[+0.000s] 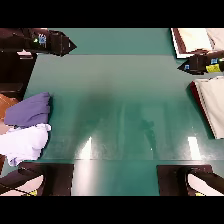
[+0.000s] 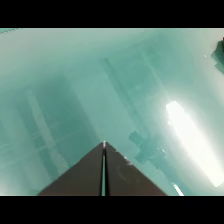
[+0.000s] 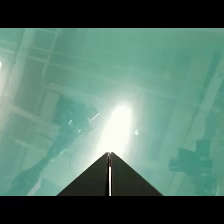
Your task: Fold the shirts.
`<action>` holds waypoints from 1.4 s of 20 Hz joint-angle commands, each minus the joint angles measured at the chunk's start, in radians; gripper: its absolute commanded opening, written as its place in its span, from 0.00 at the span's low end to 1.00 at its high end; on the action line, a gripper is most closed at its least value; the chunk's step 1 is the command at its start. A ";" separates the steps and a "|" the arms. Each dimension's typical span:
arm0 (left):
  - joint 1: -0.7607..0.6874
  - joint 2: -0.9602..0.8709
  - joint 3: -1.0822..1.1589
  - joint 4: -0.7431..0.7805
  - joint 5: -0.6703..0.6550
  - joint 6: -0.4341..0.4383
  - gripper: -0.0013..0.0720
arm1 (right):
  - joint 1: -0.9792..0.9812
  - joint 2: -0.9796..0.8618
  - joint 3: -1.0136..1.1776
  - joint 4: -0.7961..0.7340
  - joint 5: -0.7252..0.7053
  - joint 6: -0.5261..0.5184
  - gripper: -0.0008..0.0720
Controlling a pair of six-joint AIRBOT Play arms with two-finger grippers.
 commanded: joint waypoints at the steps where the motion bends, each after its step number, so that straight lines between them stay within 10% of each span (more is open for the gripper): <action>1: 0.000 0.000 0.000 0.000 0.001 0.000 0.05 | 0.003 0.000 0.001 0.000 -0.002 0.000 0.03; 16: 0.000 0.000 0.000 0.002 0.026 0.002 0.05 | 0.003 0.000 0.001 0.001 -0.005 0.001 0.03; 25: 0.275 0.011 -0.096 0.513 -0.216 -0.046 0.06 | 0.003 0.000 0.001 0.001 -0.006 0.000 0.03; 26: 0.322 0.011 -0.158 0.513 -0.215 -0.045 0.20 | 0.003 0.000 0.001 0.001 -0.006 0.001 0.03; 28: 0.396 0.011 -0.308 0.513 -0.176 -0.048 1.00 | 0.003 0.000 0.001 0.001 -0.008 0.001 0.03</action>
